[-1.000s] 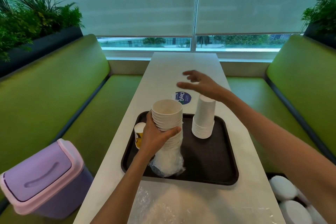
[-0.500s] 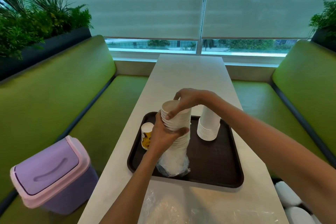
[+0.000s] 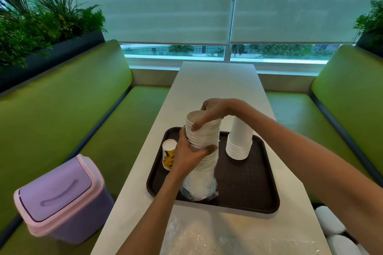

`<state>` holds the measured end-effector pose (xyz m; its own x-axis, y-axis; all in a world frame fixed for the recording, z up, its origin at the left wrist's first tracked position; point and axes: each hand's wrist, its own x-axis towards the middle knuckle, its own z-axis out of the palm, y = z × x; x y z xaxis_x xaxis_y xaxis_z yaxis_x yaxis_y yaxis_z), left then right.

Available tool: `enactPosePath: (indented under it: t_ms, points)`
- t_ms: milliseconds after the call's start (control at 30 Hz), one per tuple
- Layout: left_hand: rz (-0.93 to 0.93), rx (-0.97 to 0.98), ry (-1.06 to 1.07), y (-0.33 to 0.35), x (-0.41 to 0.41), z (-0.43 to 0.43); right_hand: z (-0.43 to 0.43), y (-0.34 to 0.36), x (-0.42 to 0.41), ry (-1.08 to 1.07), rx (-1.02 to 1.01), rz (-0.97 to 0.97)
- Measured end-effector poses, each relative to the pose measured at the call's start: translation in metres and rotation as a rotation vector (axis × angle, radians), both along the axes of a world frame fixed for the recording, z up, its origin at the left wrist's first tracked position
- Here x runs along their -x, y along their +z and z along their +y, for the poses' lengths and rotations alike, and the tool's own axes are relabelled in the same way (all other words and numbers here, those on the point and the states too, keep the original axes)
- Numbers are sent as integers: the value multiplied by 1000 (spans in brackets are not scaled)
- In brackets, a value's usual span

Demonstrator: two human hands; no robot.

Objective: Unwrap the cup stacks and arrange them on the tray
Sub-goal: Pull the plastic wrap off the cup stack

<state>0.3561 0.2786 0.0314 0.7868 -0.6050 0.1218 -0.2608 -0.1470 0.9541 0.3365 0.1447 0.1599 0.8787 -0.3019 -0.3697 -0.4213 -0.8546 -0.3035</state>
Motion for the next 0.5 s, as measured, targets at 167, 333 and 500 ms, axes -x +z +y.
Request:
enactPosePath:
  t_ms: [167,333,500]
  points:
    - [-19,-7,21,1,0,2,-2,23,8,-15,-56,-123]
    - [-13,-30,36,2,-1,3,-18,51,33,-68,-124,-191]
    - [-11,-3,26,0,0,4,-44,55,59,-108,-128,-47]
